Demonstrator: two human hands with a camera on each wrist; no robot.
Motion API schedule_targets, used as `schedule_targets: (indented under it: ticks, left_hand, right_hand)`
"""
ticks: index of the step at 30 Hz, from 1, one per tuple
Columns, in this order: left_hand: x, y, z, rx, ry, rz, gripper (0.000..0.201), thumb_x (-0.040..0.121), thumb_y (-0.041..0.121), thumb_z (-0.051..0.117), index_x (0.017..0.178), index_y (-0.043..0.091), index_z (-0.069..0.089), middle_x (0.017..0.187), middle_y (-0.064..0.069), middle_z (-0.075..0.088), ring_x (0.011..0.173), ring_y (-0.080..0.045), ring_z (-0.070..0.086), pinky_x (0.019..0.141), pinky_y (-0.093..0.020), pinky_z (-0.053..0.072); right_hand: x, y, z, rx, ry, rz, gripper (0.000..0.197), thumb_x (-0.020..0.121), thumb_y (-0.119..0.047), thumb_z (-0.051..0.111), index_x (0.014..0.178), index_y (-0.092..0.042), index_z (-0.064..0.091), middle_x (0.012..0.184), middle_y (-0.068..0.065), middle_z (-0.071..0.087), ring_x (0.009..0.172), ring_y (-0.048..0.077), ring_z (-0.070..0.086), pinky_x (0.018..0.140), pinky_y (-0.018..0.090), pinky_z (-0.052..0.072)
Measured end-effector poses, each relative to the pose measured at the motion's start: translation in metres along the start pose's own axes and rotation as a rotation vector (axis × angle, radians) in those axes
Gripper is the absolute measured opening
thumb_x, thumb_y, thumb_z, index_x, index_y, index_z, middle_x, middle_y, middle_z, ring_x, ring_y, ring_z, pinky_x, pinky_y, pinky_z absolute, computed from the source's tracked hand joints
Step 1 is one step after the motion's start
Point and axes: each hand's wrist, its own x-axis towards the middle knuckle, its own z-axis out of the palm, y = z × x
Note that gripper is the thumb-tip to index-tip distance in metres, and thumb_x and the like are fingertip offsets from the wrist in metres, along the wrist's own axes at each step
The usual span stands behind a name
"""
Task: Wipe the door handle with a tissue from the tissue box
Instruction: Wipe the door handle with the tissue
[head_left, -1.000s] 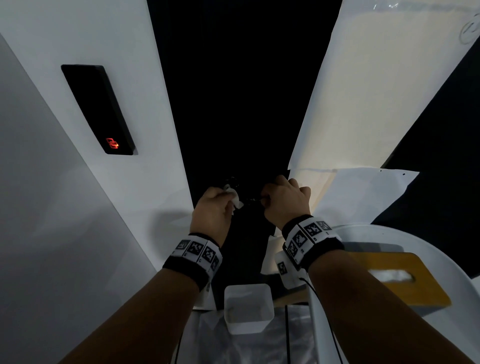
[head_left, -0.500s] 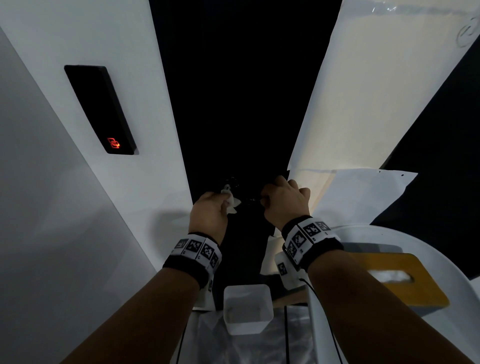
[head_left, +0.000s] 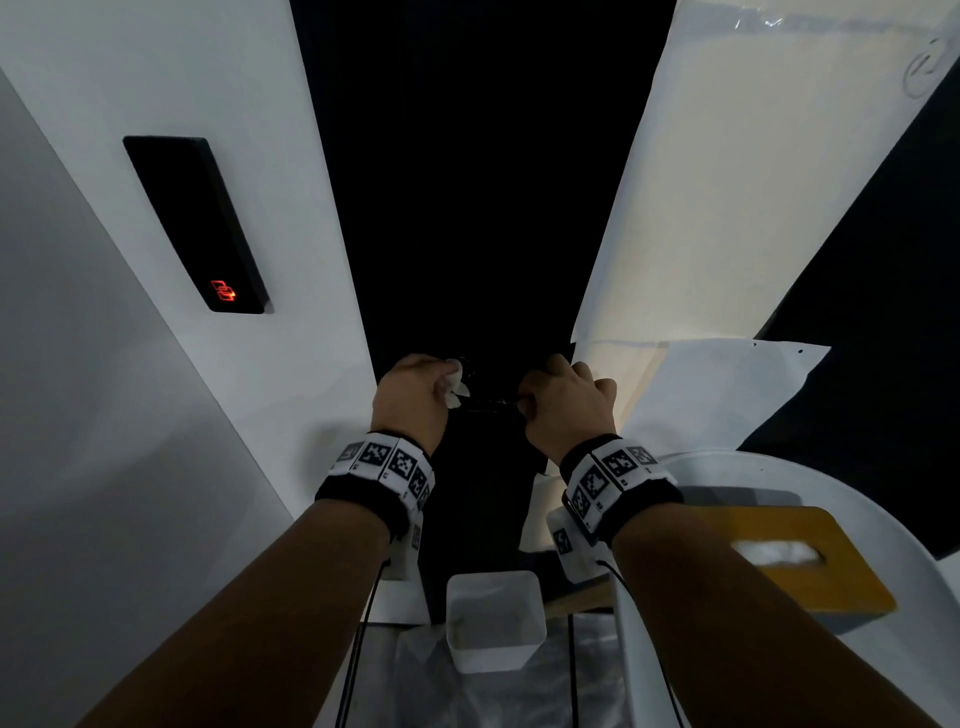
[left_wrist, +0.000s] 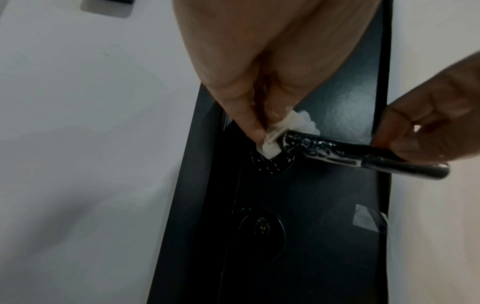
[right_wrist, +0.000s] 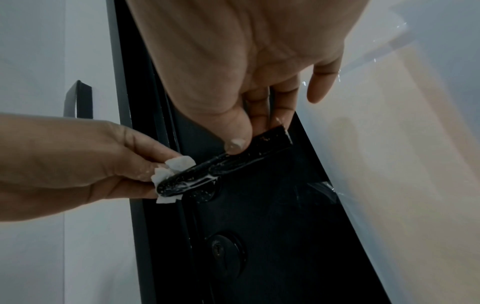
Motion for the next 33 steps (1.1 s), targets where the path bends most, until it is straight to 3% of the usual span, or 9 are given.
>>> schedule_targets:
  ticks: [5, 10, 17, 20, 23, 26, 29, 33]
  left_hand:
    - [0.007, 0.001, -0.003, 0.046, -0.157, 0.051, 0.035, 0.084, -0.008, 0.050, 0.109, 0.006, 0.069, 0.117, -0.019, 0.063, 0.107, -0.033, 0.059, 0.095, -0.031, 0.045]
    - [0.013, -0.005, -0.003, 0.025, -0.213, 0.048, 0.031, 0.084, -0.007, 0.056, 0.109, 0.006, 0.069, 0.117, -0.018, 0.062, 0.107, -0.033, 0.059, 0.093, -0.026, 0.044]
    - [0.012, -0.015, -0.011, -0.079, -0.310, 0.011, 0.031, 0.085, -0.007, 0.053, 0.105, 0.008, 0.071, 0.120, -0.012, 0.062, 0.110, -0.030, 0.058, 0.101, -0.039, 0.044]
    - [0.009, -0.009, -0.015, -0.153, -0.309, -0.062, 0.032, 0.086, 0.001, 0.048, 0.104, 0.015, 0.071, 0.115, -0.010, 0.065, 0.105, -0.029, 0.061, 0.095, -0.042, 0.049]
    - [0.009, 0.000, -0.017, -0.144, -0.244, -0.142, 0.026, 0.092, 0.010, 0.047, 0.108, 0.017, 0.066, 0.116, -0.006, 0.062, 0.105, -0.023, 0.059, 0.089, -0.030, 0.048]
    - [0.003, 0.007, -0.013, -0.017, -0.180, -0.079, 0.021, 0.091, 0.025, 0.056, 0.103, 0.017, 0.070, 0.108, -0.003, 0.067, 0.096, -0.018, 0.062, 0.080, -0.022, 0.046]
    - [0.000, 0.007, -0.010, -0.021, -0.147, -0.099, 0.018, 0.088, 0.021, 0.059, 0.097, 0.015, 0.073, 0.102, -0.002, 0.070, 0.093, -0.018, 0.065, 0.079, -0.019, 0.045]
    - [-0.006, -0.001, -0.010, -0.071, -0.086, -0.140, 0.016, 0.083, 0.008, 0.059, 0.091, 0.013, 0.072, 0.094, -0.005, 0.073, 0.088, -0.020, 0.066, 0.080, -0.024, 0.050]
  right_hand:
    - [0.000, 0.000, 0.001, 0.000, 0.004, 0.000, 0.025, 0.081, -0.020, 0.048, 0.100, -0.026, 0.062, 0.107, -0.001, 0.051, 0.098, 0.025, 0.045, 0.081, 0.039, 0.027]
    - [0.001, -0.001, 0.001, -0.005, 0.001, 0.001, 0.023, 0.081, -0.020, 0.049, 0.099, -0.025, 0.062, 0.106, -0.001, 0.050, 0.100, 0.026, 0.045, 0.079, 0.038, 0.024]
    - [0.001, -0.001, -0.001, -0.013, -0.016, -0.002, 0.025, 0.082, -0.021, 0.048, 0.103, -0.025, 0.061, 0.107, 0.000, 0.050, 0.100, 0.026, 0.045, 0.082, 0.040, 0.029]
    - [0.001, -0.002, 0.000, -0.012, -0.010, 0.000, 0.024, 0.081, -0.020, 0.049, 0.102, -0.024, 0.061, 0.106, 0.000, 0.050, 0.100, 0.026, 0.046, 0.083, 0.040, 0.029]
    - [0.000, -0.002, 0.000, -0.010, -0.006, 0.002, 0.024, 0.081, -0.020, 0.049, 0.101, -0.024, 0.062, 0.104, -0.001, 0.049, 0.099, 0.025, 0.045, 0.082, 0.040, 0.029]
    - [0.000, -0.002, 0.000, -0.008, -0.005, 0.003, 0.024, 0.081, -0.020, 0.049, 0.101, -0.024, 0.061, 0.104, -0.001, 0.049, 0.098, 0.025, 0.045, 0.082, 0.040, 0.029]
    - [0.000, -0.002, 0.001, -0.011, 0.001, 0.000, 0.024, 0.081, -0.020, 0.049, 0.101, -0.024, 0.061, 0.104, -0.001, 0.049, 0.098, 0.025, 0.045, 0.080, 0.039, 0.027]
    - [0.000, -0.001, 0.001, -0.015, 0.000, -0.006, 0.024, 0.081, -0.020, 0.049, 0.102, -0.023, 0.061, 0.104, 0.000, 0.049, 0.098, 0.025, 0.045, 0.081, 0.040, 0.028]
